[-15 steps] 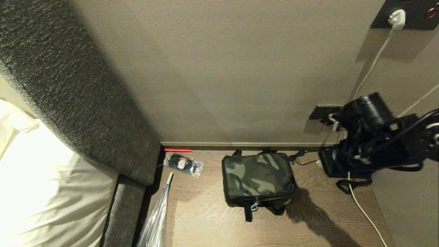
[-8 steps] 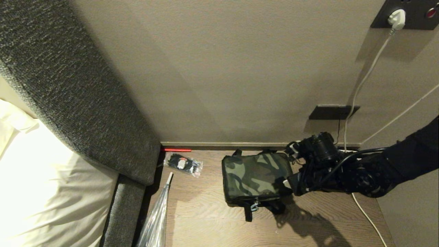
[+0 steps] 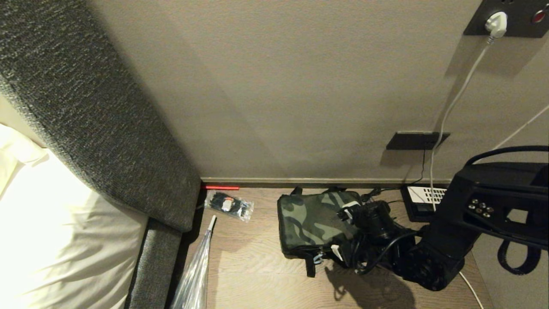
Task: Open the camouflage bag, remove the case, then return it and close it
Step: Open the top of the storage box
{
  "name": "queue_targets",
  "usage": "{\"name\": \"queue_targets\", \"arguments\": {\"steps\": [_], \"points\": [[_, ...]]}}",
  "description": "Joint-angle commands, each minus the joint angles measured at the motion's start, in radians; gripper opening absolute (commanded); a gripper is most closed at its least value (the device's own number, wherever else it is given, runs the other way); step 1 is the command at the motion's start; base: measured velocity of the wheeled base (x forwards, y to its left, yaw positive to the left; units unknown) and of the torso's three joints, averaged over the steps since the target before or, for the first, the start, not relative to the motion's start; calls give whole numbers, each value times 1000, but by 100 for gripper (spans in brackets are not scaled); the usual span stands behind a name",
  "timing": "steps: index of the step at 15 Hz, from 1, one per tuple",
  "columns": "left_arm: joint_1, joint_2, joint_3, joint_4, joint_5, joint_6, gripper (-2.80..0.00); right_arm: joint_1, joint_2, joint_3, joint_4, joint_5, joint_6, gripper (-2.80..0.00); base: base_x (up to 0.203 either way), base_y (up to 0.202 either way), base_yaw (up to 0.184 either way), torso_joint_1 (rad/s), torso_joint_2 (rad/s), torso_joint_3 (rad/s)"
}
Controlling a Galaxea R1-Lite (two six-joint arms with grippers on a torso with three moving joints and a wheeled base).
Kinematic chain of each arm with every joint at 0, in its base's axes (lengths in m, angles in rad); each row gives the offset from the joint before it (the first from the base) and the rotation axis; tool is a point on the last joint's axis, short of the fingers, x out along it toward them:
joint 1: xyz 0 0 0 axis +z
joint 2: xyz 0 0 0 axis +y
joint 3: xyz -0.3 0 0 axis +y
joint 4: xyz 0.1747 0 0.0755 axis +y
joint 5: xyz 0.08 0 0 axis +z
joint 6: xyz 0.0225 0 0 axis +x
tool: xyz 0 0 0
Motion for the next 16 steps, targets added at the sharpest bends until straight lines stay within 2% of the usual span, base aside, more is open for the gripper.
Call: {"name": "queue_targets", "arguments": {"steps": [1,4,7,8,16], "points": [[1,0,0,0,0,-1,-280,37,78,22,-20,-7,109,0,0,0,0,0,0,0],[1,0,0,0,0,-1,-280,51,96,20,17,-7,142,0,0,0,0,0,0,0],[1,0,0,0,0,-1,-280,67,104,-8,24,20,242,0,0,0,0,0,0,0],[1,0,0,0,0,-1,-280,69,100,3,31,22,251,0,0,0,0,0,0,0],[1,0,0,0,0,-1,-280,68,-139,154,59,41,254,0,0,0,0,0,0,0]]}}
